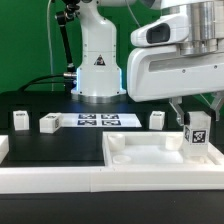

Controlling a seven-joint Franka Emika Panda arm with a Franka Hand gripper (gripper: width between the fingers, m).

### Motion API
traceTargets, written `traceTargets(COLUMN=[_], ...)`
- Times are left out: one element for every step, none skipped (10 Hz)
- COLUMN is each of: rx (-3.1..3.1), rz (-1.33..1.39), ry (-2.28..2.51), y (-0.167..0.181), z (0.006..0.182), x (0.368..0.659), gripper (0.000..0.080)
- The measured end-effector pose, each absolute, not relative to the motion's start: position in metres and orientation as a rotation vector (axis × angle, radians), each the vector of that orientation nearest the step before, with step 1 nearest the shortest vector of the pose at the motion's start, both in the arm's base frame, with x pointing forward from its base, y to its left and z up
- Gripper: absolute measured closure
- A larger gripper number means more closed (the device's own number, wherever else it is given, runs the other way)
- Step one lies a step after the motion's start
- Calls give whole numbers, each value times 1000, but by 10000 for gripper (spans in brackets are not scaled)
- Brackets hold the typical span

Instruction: Assemble square table

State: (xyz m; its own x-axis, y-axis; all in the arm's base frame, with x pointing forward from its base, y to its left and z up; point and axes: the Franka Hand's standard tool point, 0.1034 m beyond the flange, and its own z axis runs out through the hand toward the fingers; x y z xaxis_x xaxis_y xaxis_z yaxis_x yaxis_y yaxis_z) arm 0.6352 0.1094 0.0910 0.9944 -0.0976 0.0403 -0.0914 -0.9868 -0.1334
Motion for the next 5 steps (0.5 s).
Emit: traceTargets(rx=[-2996,-2985,-2961,-2935,-2916], rz=[-64,-57,-45,-36,-29], ry=[247,332,470,578,663], y=[112,114,114,113,113], z=[91,91,91,91,91], x=[635,635,635,635,635], gripper=[506,506,506,506,506])
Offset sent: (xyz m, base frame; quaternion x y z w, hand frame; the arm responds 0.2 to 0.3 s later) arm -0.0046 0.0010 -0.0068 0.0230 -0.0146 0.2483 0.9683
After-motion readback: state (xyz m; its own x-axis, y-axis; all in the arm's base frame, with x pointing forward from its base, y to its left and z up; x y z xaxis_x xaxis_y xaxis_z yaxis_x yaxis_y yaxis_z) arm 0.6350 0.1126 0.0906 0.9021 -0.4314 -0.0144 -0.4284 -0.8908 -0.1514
